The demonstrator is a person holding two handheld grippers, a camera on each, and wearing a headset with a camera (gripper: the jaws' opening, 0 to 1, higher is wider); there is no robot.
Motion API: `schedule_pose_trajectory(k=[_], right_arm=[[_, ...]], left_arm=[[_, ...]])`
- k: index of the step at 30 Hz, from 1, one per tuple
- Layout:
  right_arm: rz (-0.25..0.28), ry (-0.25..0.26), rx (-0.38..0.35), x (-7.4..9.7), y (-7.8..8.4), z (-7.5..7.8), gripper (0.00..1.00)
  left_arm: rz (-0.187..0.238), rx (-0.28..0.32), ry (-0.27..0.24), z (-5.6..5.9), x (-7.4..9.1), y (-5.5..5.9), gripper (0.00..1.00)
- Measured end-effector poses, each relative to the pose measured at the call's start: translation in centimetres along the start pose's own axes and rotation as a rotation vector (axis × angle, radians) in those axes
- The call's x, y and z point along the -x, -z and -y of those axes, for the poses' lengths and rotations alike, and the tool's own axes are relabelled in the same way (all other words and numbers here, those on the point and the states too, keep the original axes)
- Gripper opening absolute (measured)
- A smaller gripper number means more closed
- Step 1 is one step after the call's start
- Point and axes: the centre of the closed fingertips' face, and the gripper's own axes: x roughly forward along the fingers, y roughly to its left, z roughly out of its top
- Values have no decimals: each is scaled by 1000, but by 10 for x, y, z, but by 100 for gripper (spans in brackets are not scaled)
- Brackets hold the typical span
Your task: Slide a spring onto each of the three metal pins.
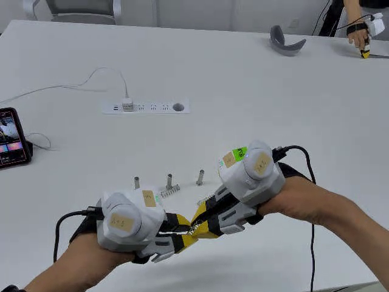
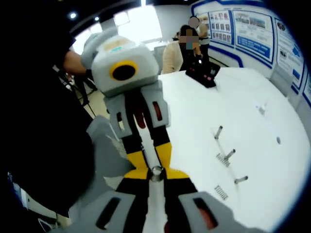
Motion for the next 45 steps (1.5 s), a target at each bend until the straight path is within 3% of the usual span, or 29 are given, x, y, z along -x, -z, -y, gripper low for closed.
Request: schedule_pose_trajectory(k=[6,10,15,33,45], right_arm=[[16,32,-16,-3,0,6,12],[63,35,-43,-2,-6,9,12],[81,55,-54,-2,-9,15,12],[15,96,-72,-9,11,37,12],[-22,107,-39,-23,8,56,12]], left_arm=[[19,59,-23,-5,3,5,16],[2,67,-46,-10,9,15,20],[21,110,-81,-18,19,18,23],[37,218,-247,-53,54,44,33],[29,301,-353,-70,79,69,44]])
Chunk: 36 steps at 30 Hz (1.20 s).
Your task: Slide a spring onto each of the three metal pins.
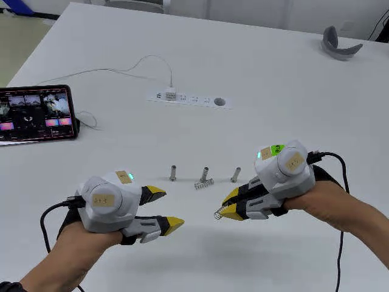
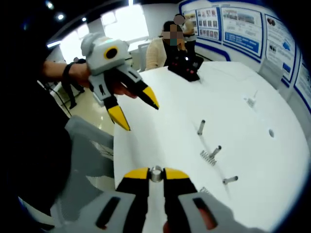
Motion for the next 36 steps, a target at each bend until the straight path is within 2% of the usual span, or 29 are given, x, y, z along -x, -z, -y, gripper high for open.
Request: schedule_pose_trajectory(k=[10,18,23,36], right_arm=[[-15,-3,5,-12,-7,14,12],[-32,14,8,-19,-12,34,12],[-38,33,2,-26,-17,48,12],[-50,40,21,-43,-29,68,12]], left_arm=[[-9,61,-75,-20,15,14,51],[-5,113,-130,-35,25,23,58],[-15,138,-152,-42,29,28,63],[-15,183,-199,-57,37,35,70]])
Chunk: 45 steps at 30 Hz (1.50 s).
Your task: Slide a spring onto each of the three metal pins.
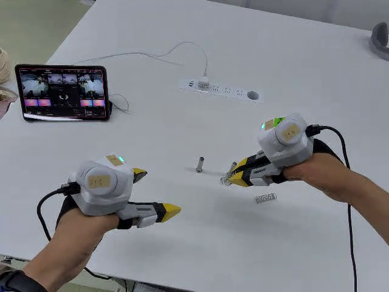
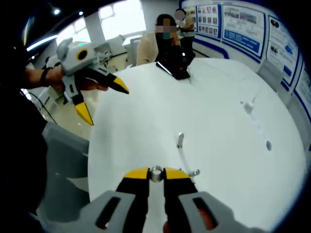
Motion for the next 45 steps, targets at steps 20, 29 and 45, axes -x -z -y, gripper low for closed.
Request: schedule_pose_trajectory(k=[20,29,45], right_arm=[[-27,29,60,-31,-22,33,12],[-21,39,52,-43,-34,48,12],[-9,24,53,-54,-45,52,12]], left_arm=[[-18,27,-11,-7,0,10,73],[-26,37,-7,-8,1,16,73],[-28,52,-10,-12,2,18,73]])
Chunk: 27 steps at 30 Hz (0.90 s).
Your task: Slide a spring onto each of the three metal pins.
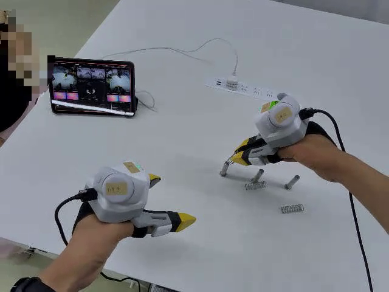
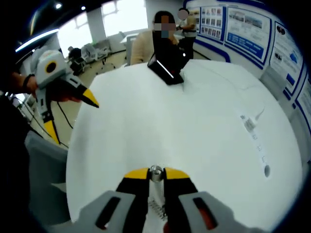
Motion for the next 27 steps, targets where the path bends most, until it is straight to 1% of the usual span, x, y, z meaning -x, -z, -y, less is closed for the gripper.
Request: schedule_pose_trajectory(k=[2,4,7,10,19,22,27], right_arm=[[-2,-14,-6,-2,0,-2,12],[-7,-17,-2,-4,0,-3,12],[-15,-18,3,-7,1,-2,12],[-12,-18,9,-8,-1,-2,12],[-27,-28,31,-17,-2,-3,12],[-36,-33,47,-21,0,-4,12],[-48,-41,50,-26,4,-4,12]], left_arm=[[-2,-2,0,0,0,0,72],[-4,-2,2,0,0,1,73],[-4,-1,1,0,0,0,73],[-1,2,2,0,0,0,72],[-5,3,2,0,1,2,72],[-5,1,1,-1,2,2,72],[-7,-3,-2,-3,3,3,72]])
